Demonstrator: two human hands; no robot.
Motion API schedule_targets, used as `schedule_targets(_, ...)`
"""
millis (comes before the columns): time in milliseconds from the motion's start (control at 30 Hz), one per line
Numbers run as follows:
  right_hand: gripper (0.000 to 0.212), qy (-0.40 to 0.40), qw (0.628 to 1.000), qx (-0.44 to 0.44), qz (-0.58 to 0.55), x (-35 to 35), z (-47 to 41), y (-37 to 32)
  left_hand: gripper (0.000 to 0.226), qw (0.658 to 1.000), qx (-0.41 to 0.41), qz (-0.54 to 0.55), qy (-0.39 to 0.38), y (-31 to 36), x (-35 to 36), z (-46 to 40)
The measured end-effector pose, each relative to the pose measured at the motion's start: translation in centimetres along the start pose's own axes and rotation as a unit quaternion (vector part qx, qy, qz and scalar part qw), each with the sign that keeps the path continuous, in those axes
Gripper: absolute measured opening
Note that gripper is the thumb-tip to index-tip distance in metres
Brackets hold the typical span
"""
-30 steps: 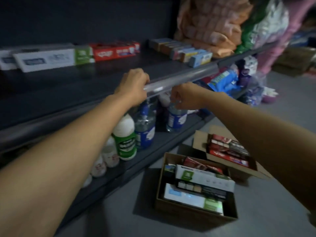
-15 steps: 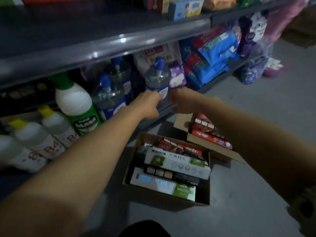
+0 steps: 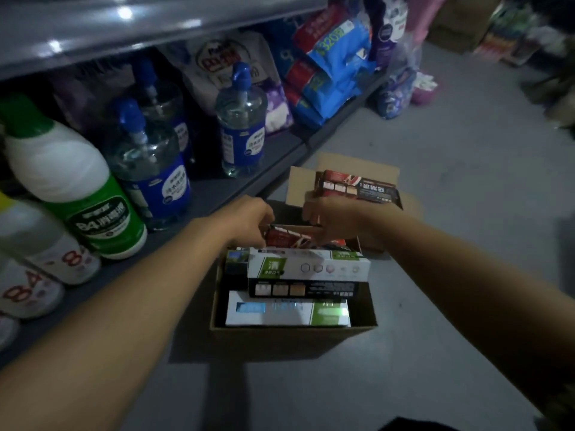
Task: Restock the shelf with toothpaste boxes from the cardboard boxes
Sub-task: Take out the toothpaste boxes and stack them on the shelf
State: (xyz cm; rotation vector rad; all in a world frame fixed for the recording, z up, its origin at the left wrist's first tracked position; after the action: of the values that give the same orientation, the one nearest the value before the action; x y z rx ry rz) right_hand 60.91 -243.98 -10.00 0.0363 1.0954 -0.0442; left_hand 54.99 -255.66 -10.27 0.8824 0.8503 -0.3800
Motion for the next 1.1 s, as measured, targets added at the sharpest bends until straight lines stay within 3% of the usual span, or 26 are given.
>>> schedule_targets(267,0.069,-0.159,0.982,0.017,-0.102,6.1,0.4,3.2,0.069,0.998,-0.035,0.024,-0.046,-1.6,1.8,-2.1)
schedule_targets(400,0.057,-0.211,0.968,-0.025,-0.133,7.7,0.7,3.0,0.063,0.994,-0.055,0.063,-0.072,-1.0,2.8,-2.6)
schedule_targets(700,0.046,-0.163,0.976,-0.070,-0.128,7.6,0.7,2.8,0.056,0.987,-0.088,0.080,-0.107,-1.1,4.4,-1.9)
schedule_targets(1000,0.034,-0.181,0.961,-0.064,-0.198,4.2,1.5,3.1,0.049,0.990,-0.085,0.091,-0.073,-2.1,0.7,0.8)
schedule_targets(1100,0.036,-0.169,0.959,-0.069,-0.217,0.6,2.1,2.7,0.061,0.989,-0.089,0.116,-0.035,-2.4,-2.3,2.7)
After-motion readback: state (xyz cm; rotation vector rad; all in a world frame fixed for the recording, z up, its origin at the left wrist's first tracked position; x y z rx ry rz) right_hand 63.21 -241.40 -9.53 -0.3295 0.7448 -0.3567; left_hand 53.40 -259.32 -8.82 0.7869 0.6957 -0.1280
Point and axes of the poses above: each hand's wrist, its own z-axis away from the middle knuckle, its own x-axis out of the palm, y = z × x, the point moved 9 cm from there along -z, towards the middle knuckle, and after that the axes turned 7 degrees about z, right-handed, at the moved point
